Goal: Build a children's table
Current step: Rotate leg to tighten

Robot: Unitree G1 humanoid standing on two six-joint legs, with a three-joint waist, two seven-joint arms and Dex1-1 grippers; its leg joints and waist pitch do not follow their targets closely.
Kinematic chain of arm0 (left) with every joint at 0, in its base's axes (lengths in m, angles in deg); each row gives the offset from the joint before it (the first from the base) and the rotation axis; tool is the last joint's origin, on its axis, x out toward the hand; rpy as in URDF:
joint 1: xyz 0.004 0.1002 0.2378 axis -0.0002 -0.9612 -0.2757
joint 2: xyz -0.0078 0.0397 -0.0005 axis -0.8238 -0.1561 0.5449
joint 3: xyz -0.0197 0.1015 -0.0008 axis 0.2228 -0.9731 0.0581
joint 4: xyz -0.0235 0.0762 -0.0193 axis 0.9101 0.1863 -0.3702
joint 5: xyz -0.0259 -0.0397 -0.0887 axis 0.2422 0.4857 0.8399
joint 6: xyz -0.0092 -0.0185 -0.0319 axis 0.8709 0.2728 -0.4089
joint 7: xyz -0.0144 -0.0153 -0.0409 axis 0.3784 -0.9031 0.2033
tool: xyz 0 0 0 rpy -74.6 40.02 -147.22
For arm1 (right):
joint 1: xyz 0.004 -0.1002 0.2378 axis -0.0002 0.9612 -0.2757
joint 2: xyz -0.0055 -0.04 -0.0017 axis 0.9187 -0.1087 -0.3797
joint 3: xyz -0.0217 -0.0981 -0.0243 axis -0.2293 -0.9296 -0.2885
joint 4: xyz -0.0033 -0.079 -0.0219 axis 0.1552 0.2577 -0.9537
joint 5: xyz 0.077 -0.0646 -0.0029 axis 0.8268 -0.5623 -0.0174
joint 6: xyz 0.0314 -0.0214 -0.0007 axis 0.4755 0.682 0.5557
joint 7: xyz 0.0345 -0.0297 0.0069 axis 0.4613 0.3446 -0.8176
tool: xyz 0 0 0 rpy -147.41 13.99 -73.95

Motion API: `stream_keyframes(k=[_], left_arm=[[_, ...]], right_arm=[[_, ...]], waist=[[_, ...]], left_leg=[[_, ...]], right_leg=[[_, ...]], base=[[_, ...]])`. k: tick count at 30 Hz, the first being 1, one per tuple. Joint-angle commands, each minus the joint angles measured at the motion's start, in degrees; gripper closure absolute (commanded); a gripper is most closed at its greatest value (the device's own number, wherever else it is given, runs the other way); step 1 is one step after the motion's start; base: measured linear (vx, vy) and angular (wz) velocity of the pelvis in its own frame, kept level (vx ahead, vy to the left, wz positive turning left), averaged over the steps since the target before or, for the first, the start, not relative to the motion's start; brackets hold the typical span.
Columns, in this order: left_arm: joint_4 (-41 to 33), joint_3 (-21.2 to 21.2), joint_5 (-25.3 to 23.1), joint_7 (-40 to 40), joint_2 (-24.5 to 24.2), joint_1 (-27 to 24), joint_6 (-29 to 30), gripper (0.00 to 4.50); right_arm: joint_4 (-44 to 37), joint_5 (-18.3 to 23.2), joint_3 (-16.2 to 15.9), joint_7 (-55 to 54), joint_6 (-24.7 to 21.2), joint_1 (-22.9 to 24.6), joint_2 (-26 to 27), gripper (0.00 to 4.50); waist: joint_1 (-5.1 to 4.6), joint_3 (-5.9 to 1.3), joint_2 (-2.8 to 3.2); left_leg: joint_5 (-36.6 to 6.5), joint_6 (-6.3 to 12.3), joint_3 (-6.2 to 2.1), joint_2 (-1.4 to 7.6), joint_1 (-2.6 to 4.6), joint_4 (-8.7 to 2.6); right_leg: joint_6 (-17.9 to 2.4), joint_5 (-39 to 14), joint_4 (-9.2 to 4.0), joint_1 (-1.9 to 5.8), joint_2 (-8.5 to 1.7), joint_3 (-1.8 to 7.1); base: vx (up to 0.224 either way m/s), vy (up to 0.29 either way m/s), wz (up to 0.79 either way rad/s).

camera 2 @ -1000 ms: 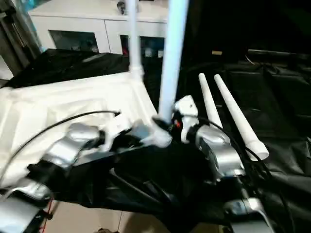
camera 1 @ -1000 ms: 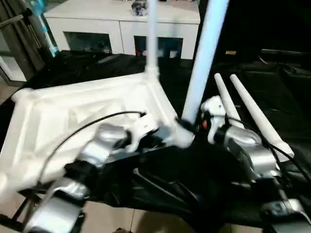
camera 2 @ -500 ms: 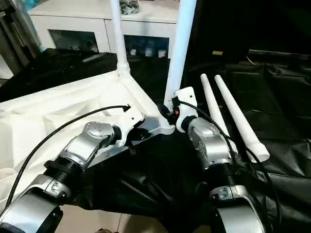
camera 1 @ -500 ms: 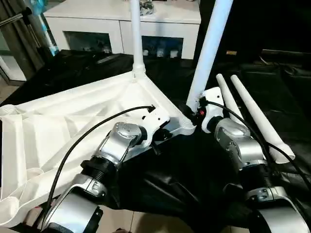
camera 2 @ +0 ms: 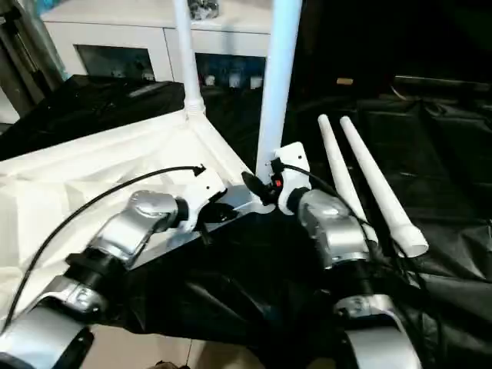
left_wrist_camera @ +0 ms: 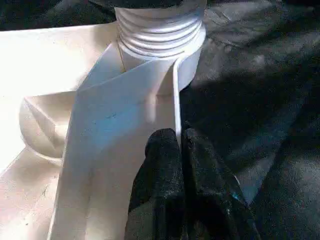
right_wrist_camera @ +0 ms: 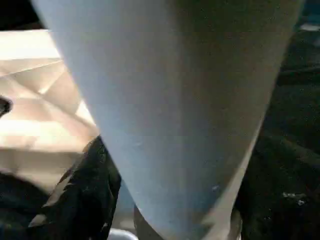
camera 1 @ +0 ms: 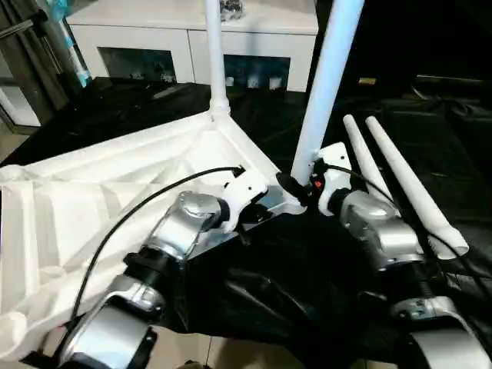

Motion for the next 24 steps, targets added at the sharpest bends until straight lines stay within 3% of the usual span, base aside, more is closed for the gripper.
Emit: stream_keyframes(k=[1, 4, 12, 17, 24], left_arm=[[-4.69, -1.16, 1.87, -3.52, 0.30, 0.65, -3.12, 4.50], [-5.38, -1.33, 2.24, -5.51, -0.67, 0.13, -3.46, 4.50], [-8.06, -2.44, 4.78, -15.65, -4.98, -1.59, -7.98, 4.50], [-8.49, -3.04, 5.27, -19.42, -6.66, -1.92, -8.61, 4.50], [-9.54, -3.78, 6.29, -23.83, -8.58, -2.61, -10.24, 4.50]], right_arm=[[-1.81, 0.65, -4.59, 5.25, -2.69, 1.63, -0.03, 0.93], [-4.01, 0.29, -5.26, 7.71, -2.95, 2.32, -2.03, 0.68], [-14.63, 2.36, -8.72, 22.80, -6.60, 6.38, -12.96, 0.68], [-18.16, 2.47, -10.59, 26.81, -8.04, 7.69, -16.36, 0.68], [-20.11, 0.79, -13.62, 29.33, -8.69, 9.04, -18.88, 1.18]], waist=[[0.37, -3.85, -0.06], [0.61, -3.98, 0.06], [2.18, -4.07, 0.32], [2.90, -3.88, 0.35], [2.89, -3.86, 0.43]], left_leg=[[-5.87, 5.17, -1.92, 3.62, 1.17, -3.34], [-5.17, 5.62, -1.88, 3.68, 1.18, -3.17], [-4.33, 6.89, -1.82, 4.00, 1.20, -2.75], [-6.83, 5.31, -1.73, 4.01, 1.41, -2.87], [-7.51, 4.09, -1.86, 4.01, 1.40, -3.02]], right_leg=[[-15.14, 4.93, -3.38, 2.44, -5.28, 2.58], [-15.45, 6.04, -3.19, 2.29, -5.25, 2.54], [-15.19, 8.90, -2.65, 2.24, -5.05, 2.34], [-15.01, 3.57, -3.06, 1.91, -5.20, 2.46], [-14.71, 1.42, -3.10, 1.82, -5.13, 2.43]], base=[[0.000, 0.000, 0.00], [0.000, 0.000, 0.00], [0.000, 0.000, 0.00], [0.000, 0.000, 0.00], [0.000, 0.000, 0.00]])
